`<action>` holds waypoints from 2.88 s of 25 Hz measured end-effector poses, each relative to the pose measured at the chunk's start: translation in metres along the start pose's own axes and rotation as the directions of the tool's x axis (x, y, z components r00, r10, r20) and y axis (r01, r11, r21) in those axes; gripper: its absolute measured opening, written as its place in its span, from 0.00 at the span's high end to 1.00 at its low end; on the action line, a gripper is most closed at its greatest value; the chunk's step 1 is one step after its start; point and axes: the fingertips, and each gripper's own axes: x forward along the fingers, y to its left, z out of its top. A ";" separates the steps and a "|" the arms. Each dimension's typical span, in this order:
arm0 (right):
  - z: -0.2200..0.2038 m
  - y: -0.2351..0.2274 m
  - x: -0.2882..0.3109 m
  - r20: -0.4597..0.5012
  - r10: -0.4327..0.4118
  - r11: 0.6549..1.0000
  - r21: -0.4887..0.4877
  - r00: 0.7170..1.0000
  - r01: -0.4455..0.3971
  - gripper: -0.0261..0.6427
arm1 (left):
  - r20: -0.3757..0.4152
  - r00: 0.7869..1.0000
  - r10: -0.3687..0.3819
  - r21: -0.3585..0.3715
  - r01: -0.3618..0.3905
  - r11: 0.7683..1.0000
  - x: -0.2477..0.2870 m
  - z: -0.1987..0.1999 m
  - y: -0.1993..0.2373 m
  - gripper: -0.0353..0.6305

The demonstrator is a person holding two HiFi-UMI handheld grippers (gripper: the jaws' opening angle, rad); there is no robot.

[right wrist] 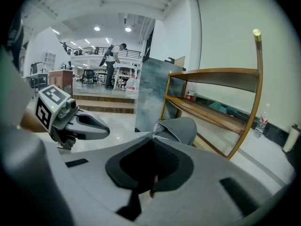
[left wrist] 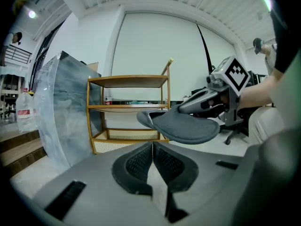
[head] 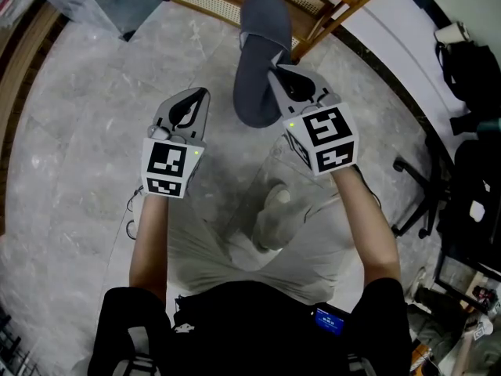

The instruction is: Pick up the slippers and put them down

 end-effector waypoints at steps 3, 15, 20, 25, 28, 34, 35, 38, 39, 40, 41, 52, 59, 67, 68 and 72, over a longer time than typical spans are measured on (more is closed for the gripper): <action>-0.004 -0.001 0.004 -0.011 -0.003 1.000 -0.005 1.000 0.003 0.95 | 0.001 1.000 0.002 -0.006 -0.002 1.000 -0.002 -0.006 0.002 0.94; -0.030 0.019 0.048 -0.034 0.087 0.996 -0.026 0.996 -0.088 0.95 | -0.029 0.999 0.043 -0.031 -0.044 0.999 -0.009 -0.032 0.018 0.94; -0.056 0.029 0.076 -0.064 0.120 0.992 -0.030 0.991 -0.122 0.95 | -0.043 0.998 0.053 -0.029 -0.055 0.998 -0.011 -0.039 0.020 0.94; -0.078 0.038 0.099 -0.074 0.153 0.988 -0.009 0.985 -0.154 0.95 | -0.059 0.996 0.062 -0.029 -0.064 0.998 -0.009 -0.049 0.021 0.94; -0.094 0.043 0.109 -0.085 0.170 0.985 0.020 0.982 -0.169 0.95 | -0.067 0.996 0.058 -0.028 -0.059 0.998 -0.007 -0.052 0.017 0.94; -0.131 0.059 0.133 -0.147 0.186 0.983 0.029 0.971 -0.184 0.95 | -0.080 0.995 0.065 -0.037 -0.068 0.997 -0.008 -0.066 0.021 0.94; -0.138 0.062 0.135 -0.159 0.190 0.982 0.036 0.969 -0.187 0.95 | -0.082 0.994 0.066 -0.040 -0.070 0.997 -0.008 -0.068 0.022 0.94; -0.154 0.072 0.140 -0.188 0.210 0.977 0.056 0.959 -0.204 0.95 | -0.088 0.994 0.066 -0.045 -0.070 0.997 -0.009 -0.074 0.020 0.94; -0.160 0.076 0.141 -0.197 0.218 0.976 0.061 0.956 -0.210 0.95 | -0.091 0.994 0.067 -0.047 -0.071 0.996 -0.009 -0.076 0.021 0.94; -0.166 0.080 0.143 -0.209 0.223 0.975 0.064 0.952 -0.215 0.95 | -0.094 0.993 0.067 -0.051 -0.072 0.996 -0.009 -0.078 0.021 0.94; -0.172 0.084 0.144 -0.222 0.229 0.973 0.068 0.948 -0.219 0.95 | -0.097 0.993 0.067 -0.056 -0.073 0.996 -0.009 -0.081 0.022 0.94; -0.231 0.117 0.151 -0.329 0.288 0.957 0.142 0.899 -0.254 0.95 | -0.115 0.991 0.062 -0.043 -0.068 0.997 -0.011 -0.093 0.023 0.94; -0.268 0.127 0.147 -0.397 0.314 0.949 0.162 0.863 -0.270 0.95 | -0.110 0.992 0.064 -0.050 -0.070 0.996 -0.012 -0.092 0.025 0.94; -0.298 0.127 0.142 -0.444 0.302 0.952 0.184 0.844 -0.244 0.95 | -0.111 0.993 0.046 -0.056 -0.052 0.997 -0.008 -0.094 0.022 0.94; -0.301 0.127 0.141 -0.449 0.302 0.952 0.189 0.841 -0.241 0.95 | -0.113 0.993 0.042 -0.054 -0.048 0.997 -0.007 -0.095 0.021 0.94; -0.311 0.125 0.139 -0.466 0.301 0.952 0.199 0.832 -0.233 0.95 | -0.118 0.993 0.024 -0.078 -0.033 0.996 -0.002 -0.099 0.022 0.94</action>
